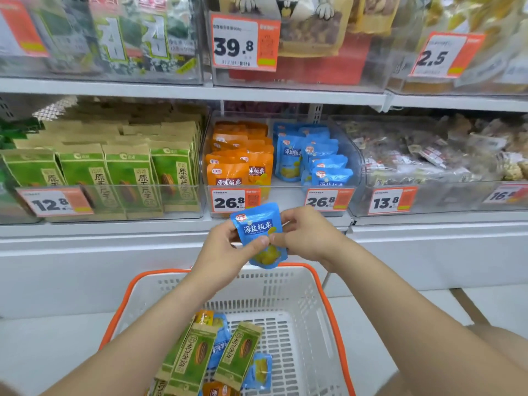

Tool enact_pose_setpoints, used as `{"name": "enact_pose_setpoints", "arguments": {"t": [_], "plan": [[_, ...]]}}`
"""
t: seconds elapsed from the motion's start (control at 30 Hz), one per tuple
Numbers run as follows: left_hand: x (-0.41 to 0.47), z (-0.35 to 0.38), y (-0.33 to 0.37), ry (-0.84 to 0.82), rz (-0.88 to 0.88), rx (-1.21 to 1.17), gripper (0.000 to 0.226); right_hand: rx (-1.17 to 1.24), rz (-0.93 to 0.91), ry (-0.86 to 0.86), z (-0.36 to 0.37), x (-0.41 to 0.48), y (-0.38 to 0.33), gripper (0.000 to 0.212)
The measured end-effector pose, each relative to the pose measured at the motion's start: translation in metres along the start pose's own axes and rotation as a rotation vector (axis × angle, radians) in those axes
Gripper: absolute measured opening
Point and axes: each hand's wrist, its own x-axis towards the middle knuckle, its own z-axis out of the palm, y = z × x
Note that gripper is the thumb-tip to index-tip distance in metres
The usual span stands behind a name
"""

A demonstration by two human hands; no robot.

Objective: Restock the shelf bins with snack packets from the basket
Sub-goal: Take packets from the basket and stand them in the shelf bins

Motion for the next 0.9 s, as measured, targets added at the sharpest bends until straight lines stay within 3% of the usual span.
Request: {"name": "enact_pose_setpoints", "arguments": {"t": [0.2, 0.4, 0.67, 0.9], "plan": [[0.027, 0.01, 0.06, 0.116, 0.339, 0.31, 0.053, -0.101, -0.135, 0.12, -0.053, 0.0, -0.037, 0.022], [0.071, 0.041, 0.104, 0.362, 0.475, 0.501, 0.033, -0.193, -0.152, 0.419, -0.102, 0.019, -0.041, 0.031], [0.147, 0.068, 0.121, 0.328, 0.387, 0.842, 0.039, -0.323, -0.123, 0.547, -0.136, 0.049, -0.035, 0.041], [0.2, 0.067, 0.121, 0.219, 0.161, 1.091, 0.053, -0.421, -0.098, 0.551, -0.138, 0.078, -0.025, 0.038]]}}
